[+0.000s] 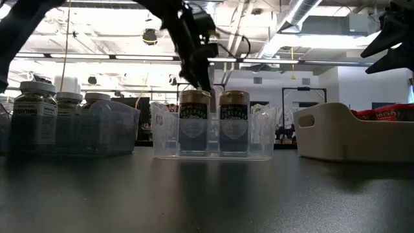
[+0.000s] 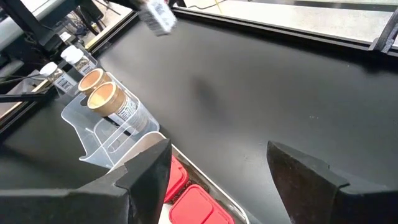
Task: Sort spices by type
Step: Put the white seasoning bottle into the black bin
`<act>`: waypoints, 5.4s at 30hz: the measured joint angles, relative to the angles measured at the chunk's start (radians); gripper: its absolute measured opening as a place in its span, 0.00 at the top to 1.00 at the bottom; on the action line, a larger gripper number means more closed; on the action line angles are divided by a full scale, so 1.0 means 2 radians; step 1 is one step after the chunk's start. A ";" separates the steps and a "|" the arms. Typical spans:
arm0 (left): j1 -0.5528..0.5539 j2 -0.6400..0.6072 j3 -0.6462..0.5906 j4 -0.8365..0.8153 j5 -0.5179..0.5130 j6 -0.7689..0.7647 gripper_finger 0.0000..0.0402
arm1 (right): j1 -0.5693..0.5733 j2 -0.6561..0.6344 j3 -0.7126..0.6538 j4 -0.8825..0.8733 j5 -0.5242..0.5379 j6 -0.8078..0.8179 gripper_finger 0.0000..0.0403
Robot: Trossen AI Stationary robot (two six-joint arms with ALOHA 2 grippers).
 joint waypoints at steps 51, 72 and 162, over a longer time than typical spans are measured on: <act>-0.366 -0.361 -0.336 -0.130 -0.113 -0.214 0.51 | 0.000 0.000 0.000 -0.004 0.000 0.001 0.28; -0.367 -0.365 -0.435 -0.043 -0.087 -0.168 0.50 | 0.000 0.000 0.000 -0.023 0.000 0.035 0.28; -0.306 -0.430 -0.563 0.063 -0.038 -0.127 0.47 | 0.000 0.000 0.000 -0.024 0.001 0.039 0.28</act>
